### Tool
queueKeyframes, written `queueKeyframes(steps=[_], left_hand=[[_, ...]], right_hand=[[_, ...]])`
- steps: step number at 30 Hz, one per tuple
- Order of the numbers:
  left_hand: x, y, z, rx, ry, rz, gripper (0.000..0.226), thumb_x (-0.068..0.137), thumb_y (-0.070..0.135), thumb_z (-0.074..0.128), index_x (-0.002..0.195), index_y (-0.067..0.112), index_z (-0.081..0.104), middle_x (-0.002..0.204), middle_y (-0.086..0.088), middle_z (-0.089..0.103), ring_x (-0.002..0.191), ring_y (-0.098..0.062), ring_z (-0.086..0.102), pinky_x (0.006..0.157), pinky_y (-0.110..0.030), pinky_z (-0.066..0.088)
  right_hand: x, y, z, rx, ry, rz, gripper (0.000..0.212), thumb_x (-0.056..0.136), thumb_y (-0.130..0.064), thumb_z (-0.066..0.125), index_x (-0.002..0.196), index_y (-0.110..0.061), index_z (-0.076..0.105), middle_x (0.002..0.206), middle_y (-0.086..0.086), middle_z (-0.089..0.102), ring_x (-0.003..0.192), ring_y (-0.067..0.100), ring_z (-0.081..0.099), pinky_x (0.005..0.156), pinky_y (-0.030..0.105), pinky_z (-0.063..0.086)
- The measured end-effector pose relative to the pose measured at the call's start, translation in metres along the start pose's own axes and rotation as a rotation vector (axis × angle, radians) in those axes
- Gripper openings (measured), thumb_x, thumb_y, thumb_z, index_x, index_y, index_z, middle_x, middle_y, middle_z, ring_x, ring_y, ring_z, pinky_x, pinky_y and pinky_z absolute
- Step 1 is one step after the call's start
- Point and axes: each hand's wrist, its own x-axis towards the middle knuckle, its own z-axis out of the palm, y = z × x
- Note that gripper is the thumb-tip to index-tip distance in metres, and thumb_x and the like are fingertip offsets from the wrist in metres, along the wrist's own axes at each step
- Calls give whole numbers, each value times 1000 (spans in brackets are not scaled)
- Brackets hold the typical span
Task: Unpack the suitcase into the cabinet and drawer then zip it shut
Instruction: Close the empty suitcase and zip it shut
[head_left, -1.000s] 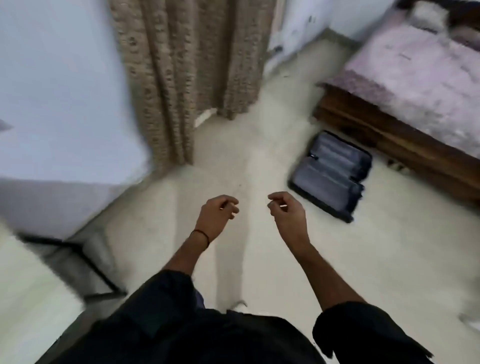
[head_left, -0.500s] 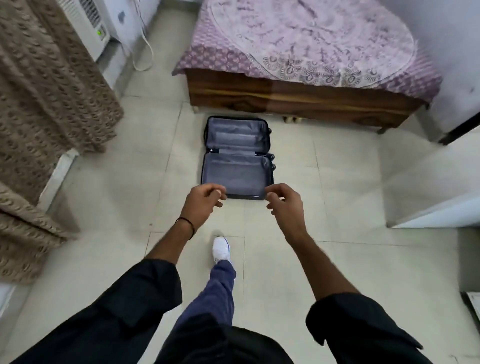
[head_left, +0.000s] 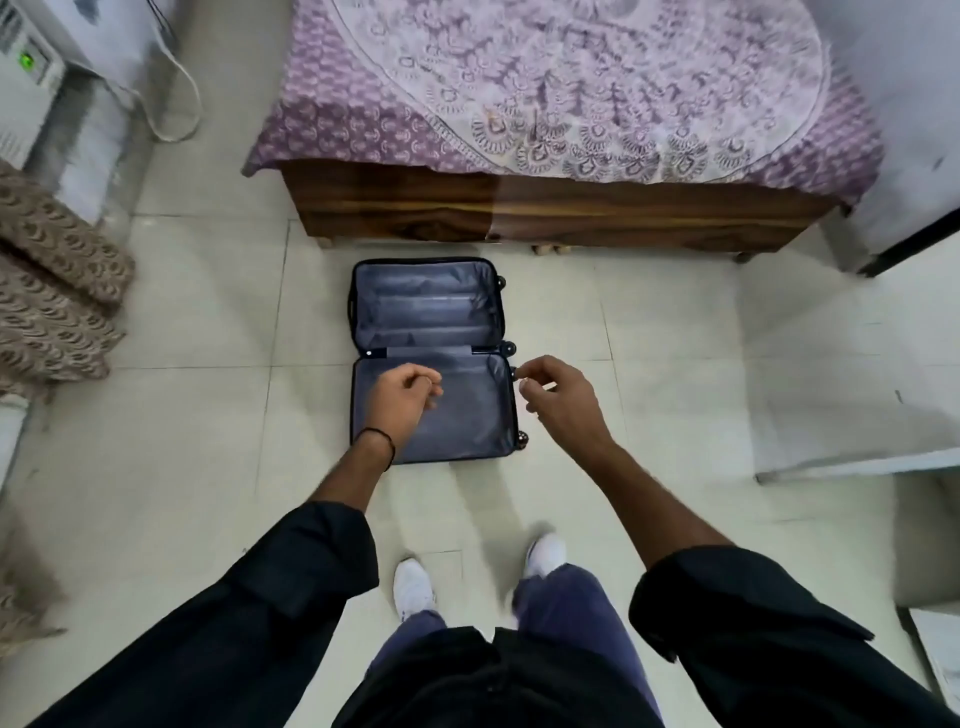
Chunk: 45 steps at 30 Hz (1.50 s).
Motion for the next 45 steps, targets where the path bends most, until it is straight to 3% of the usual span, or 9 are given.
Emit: queueKeyframes(steps=[4, 10, 15, 24, 28, 32, 37, 41, 45], left_hand=[[81, 16, 29, 26, 39, -34, 21, 98, 5, 47, 91, 7, 67, 84, -7, 68, 72, -17, 62, 51, -8, 44], [222, 2, 81, 42, 149, -175, 29, 96, 6, 50, 79, 26, 65, 79, 2, 69, 84, -25, 69, 80, -41, 58], [352, -37, 132, -22, 267, -273, 26, 97, 8, 51, 84, 26, 65, 83, -2, 69, 81, -25, 67, 81, -46, 57], [557, -234, 206, -101, 310, -295, 25, 95, 3, 55, 93, 23, 70, 98, 0, 71, 97, -17, 66, 86, -23, 51], [602, -338, 216, -107, 394, -212, 48, 83, -20, 50, 85, 24, 69, 98, -5, 72, 101, -27, 66, 89, -30, 50], [637, -412, 219, 250, 456, -159, 28, 71, 28, 57, 92, 30, 75, 97, 14, 73, 98, -10, 66, 96, -35, 49], [654, -461, 222, 672, 468, 164, 19, 77, 54, 54, 82, 43, 69, 87, 30, 66, 89, 5, 53, 89, -25, 24], [652, -466, 215, 602, 418, 241, 39, 75, 80, 52, 80, 45, 67, 91, 35, 64, 94, 8, 52, 94, -23, 20], [642, -461, 204, 549, 234, 226, 52, 53, 88, 63, 88, 50, 70, 108, 39, 59, 109, 10, 44, 99, -20, 14]], right_hand=[[104, 2, -7, -88, -77, -3, 14, 89, -13, 58, 97, -18, 69, 84, -9, 67, 80, 17, 66, 72, 30, 52], [296, 20, 14, -225, -315, -48, 16, 88, -11, 56, 99, -13, 69, 88, -5, 66, 79, 18, 62, 79, 43, 57], [471, 68, 53, -350, -500, -89, 17, 91, -11, 56, 103, -13, 67, 89, -1, 67, 78, 18, 63, 71, 29, 50], [717, 226, 203, -460, -557, -288, 7, 94, -11, 52, 95, -10, 59, 86, 0, 60, 73, 17, 55, 66, 31, 43], [793, 290, 287, -548, -571, -429, 31, 97, -20, 58, 125, -7, 56, 124, 10, 56, 102, 23, 57, 91, 39, 50], [850, 320, 354, -709, -437, -627, 65, 94, -23, 61, 150, -4, 33, 151, 18, 36, 138, 36, 36, 113, 44, 34], [894, 329, 400, -757, -182, -813, 78, 89, -23, 66, 154, -11, 25, 151, 16, 30, 133, 36, 32, 105, 45, 38], [909, 325, 410, -915, -36, -882, 64, 94, -21, 59, 151, -13, 30, 151, 16, 32, 128, 37, 35, 98, 40, 42], [906, 302, 409, -1014, -55, -815, 35, 100, -5, 43, 135, -5, 50, 131, 18, 57, 131, 35, 40, 96, 40, 44]])
